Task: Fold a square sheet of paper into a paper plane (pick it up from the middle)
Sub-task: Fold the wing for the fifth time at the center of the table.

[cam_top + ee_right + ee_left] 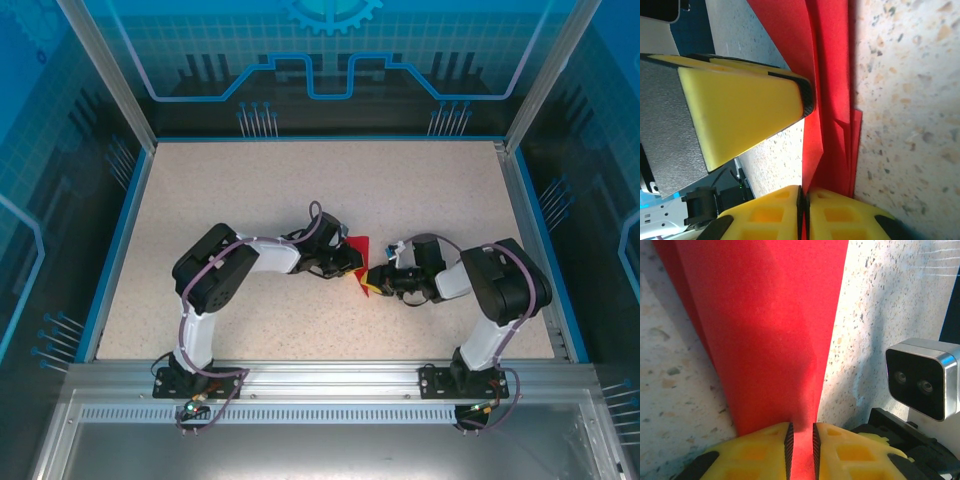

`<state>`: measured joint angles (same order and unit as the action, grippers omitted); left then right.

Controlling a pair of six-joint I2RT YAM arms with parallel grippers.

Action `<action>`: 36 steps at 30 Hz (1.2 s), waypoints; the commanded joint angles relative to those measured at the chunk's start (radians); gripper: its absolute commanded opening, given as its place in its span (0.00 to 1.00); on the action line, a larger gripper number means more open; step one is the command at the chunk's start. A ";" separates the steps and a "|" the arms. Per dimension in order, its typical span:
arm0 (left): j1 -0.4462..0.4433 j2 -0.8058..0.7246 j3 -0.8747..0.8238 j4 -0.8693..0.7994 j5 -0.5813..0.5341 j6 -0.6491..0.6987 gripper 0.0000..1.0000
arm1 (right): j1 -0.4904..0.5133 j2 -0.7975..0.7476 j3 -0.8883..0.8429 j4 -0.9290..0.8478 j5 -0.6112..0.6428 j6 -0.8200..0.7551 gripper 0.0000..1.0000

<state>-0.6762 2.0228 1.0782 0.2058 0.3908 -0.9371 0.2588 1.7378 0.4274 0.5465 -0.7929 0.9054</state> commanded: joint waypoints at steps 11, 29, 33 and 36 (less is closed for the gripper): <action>-0.006 0.042 0.014 -0.091 0.016 0.053 0.21 | 0.026 -0.099 0.058 -0.443 0.186 -0.106 0.17; -0.007 0.042 0.025 -0.102 0.025 0.059 0.21 | 0.157 -0.086 0.200 -0.792 0.441 -0.177 0.06; -0.007 0.043 0.024 -0.103 0.029 0.059 0.20 | 0.163 -0.128 0.188 -0.778 0.422 -0.174 0.09; -0.007 0.041 0.025 -0.106 0.030 0.061 0.20 | 0.163 -0.167 0.199 -0.780 0.374 -0.180 0.12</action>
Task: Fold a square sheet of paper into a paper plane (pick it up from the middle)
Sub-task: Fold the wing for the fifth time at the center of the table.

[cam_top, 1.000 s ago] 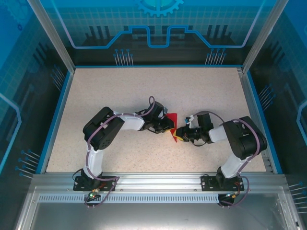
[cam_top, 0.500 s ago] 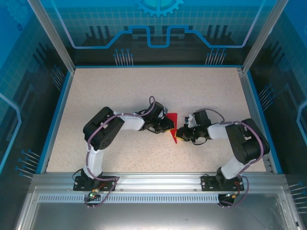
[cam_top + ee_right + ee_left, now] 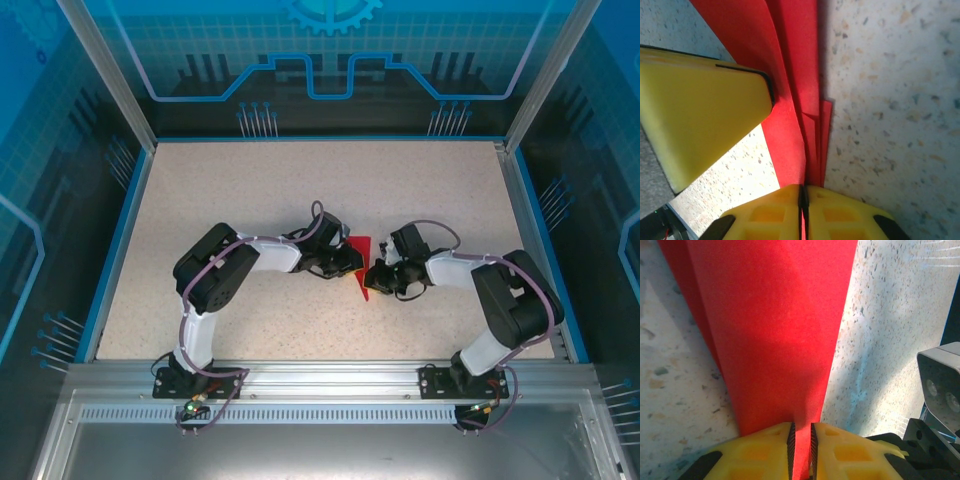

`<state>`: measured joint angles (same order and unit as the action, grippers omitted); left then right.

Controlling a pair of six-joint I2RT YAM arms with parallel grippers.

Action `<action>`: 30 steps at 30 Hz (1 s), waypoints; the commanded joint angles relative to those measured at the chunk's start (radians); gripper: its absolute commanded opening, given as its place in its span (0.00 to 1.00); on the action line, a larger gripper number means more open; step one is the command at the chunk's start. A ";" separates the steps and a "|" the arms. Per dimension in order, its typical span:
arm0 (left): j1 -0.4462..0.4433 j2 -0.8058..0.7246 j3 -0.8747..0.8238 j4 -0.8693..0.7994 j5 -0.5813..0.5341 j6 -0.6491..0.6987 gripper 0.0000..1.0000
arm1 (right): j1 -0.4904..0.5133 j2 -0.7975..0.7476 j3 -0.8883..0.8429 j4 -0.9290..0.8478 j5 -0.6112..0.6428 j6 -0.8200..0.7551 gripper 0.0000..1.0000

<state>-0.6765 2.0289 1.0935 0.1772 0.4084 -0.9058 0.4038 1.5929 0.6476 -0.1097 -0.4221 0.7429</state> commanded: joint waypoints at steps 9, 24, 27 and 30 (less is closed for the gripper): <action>-0.007 0.035 0.008 -0.079 0.016 0.030 0.20 | 0.048 -0.038 0.018 -0.190 -0.013 -0.051 0.14; -0.008 0.035 0.011 -0.088 0.021 0.033 0.20 | 0.068 -0.124 0.037 -0.270 0.126 -0.035 0.12; -0.007 0.037 0.009 -0.087 0.021 0.033 0.20 | 0.012 -0.195 -0.009 -0.169 0.037 0.004 0.13; -0.007 0.039 0.009 -0.086 0.024 0.035 0.19 | -0.017 -0.189 -0.026 -0.041 -0.095 0.036 0.12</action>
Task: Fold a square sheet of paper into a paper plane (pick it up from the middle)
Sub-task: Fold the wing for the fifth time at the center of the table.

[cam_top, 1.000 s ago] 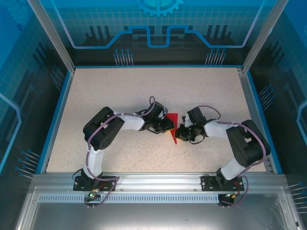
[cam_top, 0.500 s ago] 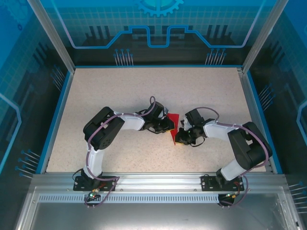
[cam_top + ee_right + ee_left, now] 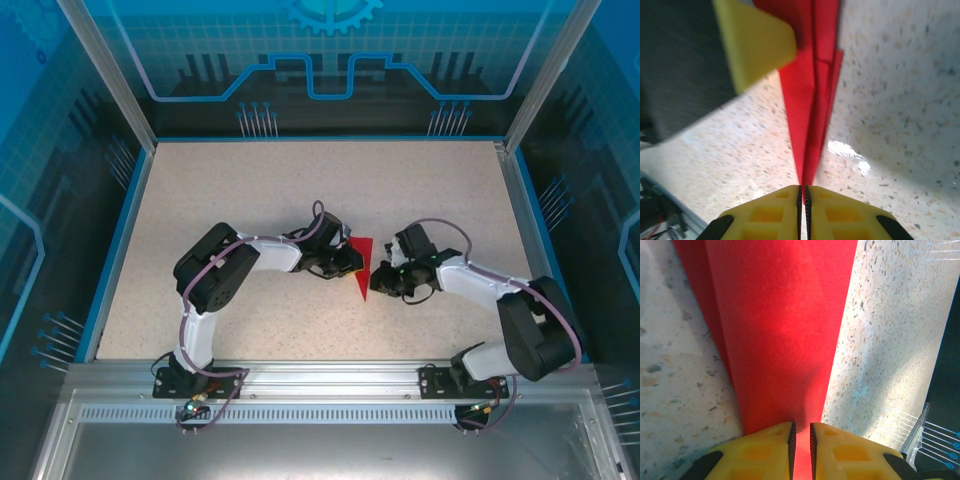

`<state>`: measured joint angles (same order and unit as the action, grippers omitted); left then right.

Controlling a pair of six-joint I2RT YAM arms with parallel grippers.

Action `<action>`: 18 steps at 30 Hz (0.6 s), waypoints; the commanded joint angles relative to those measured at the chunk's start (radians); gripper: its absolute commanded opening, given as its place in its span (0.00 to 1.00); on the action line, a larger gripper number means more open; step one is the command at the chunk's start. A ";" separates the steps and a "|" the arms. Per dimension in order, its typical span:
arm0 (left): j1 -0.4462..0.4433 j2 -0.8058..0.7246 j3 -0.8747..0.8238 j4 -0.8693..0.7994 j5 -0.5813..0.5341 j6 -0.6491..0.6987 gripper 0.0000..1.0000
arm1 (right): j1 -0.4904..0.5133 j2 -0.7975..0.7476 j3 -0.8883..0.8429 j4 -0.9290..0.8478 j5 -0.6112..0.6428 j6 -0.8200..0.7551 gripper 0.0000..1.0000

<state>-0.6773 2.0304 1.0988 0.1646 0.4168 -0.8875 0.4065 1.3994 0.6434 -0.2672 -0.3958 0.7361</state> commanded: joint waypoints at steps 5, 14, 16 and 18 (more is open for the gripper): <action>-0.006 0.037 0.006 -0.074 0.018 0.017 0.19 | -0.008 0.086 -0.015 0.244 -0.205 0.103 0.11; -0.007 0.039 0.012 -0.069 0.029 0.019 0.19 | -0.006 0.187 -0.004 0.261 -0.206 0.096 0.11; -0.005 0.040 0.013 -0.070 0.029 0.019 0.19 | -0.006 0.216 -0.003 0.257 -0.200 0.085 0.11; -0.007 0.041 0.015 -0.072 0.031 0.021 0.19 | -0.006 0.239 -0.010 0.248 -0.189 0.074 0.11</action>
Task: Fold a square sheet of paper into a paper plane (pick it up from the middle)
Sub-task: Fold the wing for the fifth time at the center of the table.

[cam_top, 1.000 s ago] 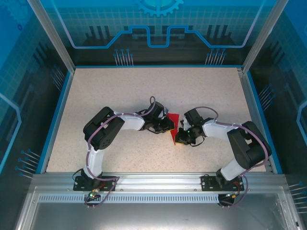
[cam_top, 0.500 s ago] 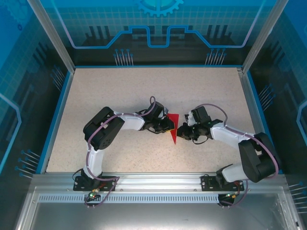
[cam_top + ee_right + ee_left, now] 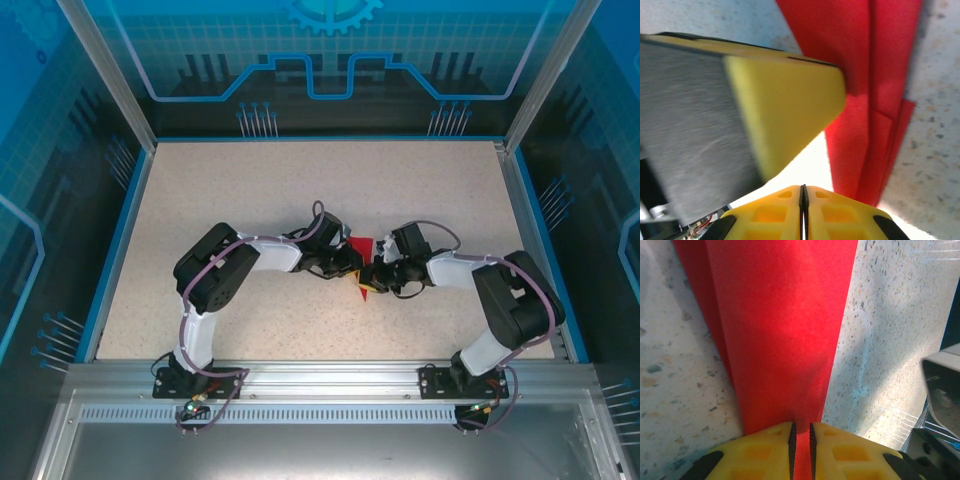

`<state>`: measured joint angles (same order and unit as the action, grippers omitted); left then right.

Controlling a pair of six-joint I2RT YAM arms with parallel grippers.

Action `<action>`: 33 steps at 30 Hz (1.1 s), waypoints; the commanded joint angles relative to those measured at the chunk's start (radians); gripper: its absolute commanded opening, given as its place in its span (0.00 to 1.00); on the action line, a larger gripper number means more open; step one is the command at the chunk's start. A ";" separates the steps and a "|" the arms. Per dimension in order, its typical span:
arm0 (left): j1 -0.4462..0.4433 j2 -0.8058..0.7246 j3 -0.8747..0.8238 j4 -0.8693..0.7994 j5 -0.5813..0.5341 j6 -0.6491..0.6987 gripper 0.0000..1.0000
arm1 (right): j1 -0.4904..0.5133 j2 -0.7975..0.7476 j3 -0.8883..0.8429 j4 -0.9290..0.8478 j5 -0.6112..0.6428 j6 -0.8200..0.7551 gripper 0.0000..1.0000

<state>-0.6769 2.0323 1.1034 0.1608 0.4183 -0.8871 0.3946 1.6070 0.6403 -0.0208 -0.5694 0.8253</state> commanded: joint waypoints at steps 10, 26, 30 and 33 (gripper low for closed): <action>-0.007 0.041 0.007 -0.073 0.027 0.020 0.19 | 0.007 0.040 -0.056 -0.121 0.034 -0.098 0.09; -0.006 0.048 0.012 -0.082 0.026 0.014 0.18 | 0.016 -0.017 -0.122 -0.153 0.005 -0.132 0.09; -0.007 0.048 0.013 -0.084 0.024 0.013 0.18 | 0.019 -0.066 -0.129 -0.166 -0.037 -0.162 0.10; -0.007 0.050 0.015 -0.083 0.025 0.011 0.18 | 0.020 -0.046 -0.130 -0.187 -0.042 -0.187 0.10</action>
<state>-0.6781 2.0430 1.1103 0.1501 0.4629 -0.8875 0.3988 1.5486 0.5373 -0.0746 -0.5777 0.6800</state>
